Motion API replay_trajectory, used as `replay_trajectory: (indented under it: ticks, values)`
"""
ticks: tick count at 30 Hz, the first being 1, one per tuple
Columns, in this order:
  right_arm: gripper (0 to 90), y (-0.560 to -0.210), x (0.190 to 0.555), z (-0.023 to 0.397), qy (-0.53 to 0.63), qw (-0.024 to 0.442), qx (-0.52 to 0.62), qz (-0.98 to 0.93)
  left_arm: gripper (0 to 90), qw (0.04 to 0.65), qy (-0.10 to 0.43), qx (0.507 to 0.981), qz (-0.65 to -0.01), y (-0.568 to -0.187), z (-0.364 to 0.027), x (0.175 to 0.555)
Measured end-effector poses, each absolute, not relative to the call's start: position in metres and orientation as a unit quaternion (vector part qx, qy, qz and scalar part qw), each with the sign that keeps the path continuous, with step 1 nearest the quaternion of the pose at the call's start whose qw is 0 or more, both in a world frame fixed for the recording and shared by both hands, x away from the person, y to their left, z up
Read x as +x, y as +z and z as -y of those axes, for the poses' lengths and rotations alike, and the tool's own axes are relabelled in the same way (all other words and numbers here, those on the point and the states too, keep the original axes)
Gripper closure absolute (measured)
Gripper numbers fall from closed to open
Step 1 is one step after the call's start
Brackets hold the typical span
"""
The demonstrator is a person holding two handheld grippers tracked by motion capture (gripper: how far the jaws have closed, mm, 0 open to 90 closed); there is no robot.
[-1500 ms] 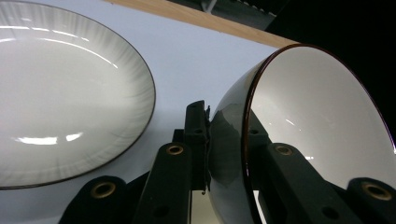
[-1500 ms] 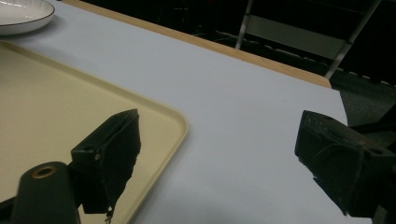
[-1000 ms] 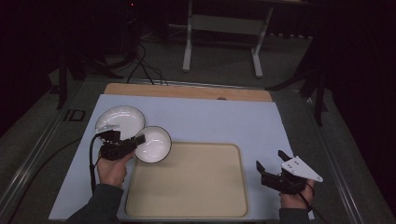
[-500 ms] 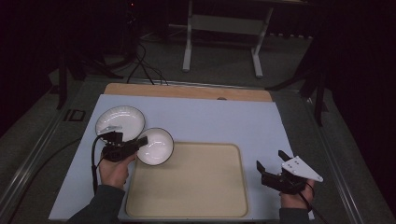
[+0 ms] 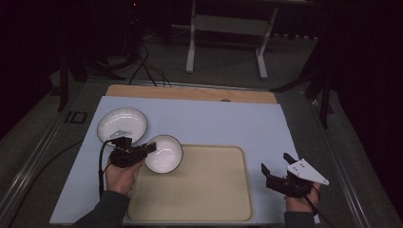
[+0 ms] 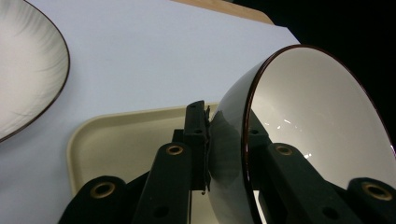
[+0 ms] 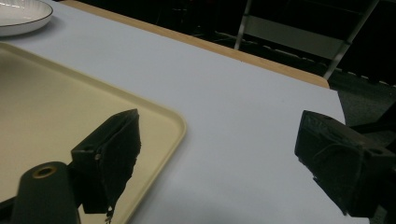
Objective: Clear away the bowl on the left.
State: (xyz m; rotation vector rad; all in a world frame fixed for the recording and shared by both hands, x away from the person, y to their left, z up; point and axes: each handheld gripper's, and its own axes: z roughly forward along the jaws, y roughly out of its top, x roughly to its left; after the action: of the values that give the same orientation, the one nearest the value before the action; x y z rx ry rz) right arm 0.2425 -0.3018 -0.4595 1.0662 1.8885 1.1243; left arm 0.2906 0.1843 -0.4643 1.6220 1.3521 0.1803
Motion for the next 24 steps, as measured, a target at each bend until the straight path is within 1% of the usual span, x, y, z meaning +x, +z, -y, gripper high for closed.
replay_trajectory:
  ticks: [15,24]
  values:
    - [13.9,-0.459,0.242,0.303,0.432,0.343,0.411,-0.726,78.7,0.478,0.065,0.690,-0.540,-0.471,-0.166,0.289]
    - [13.8,-0.459,0.242,0.303,0.432,0.343,0.411,-0.725,78.3,0.474,0.055,0.694,-0.538,-0.476,-0.160,0.289]
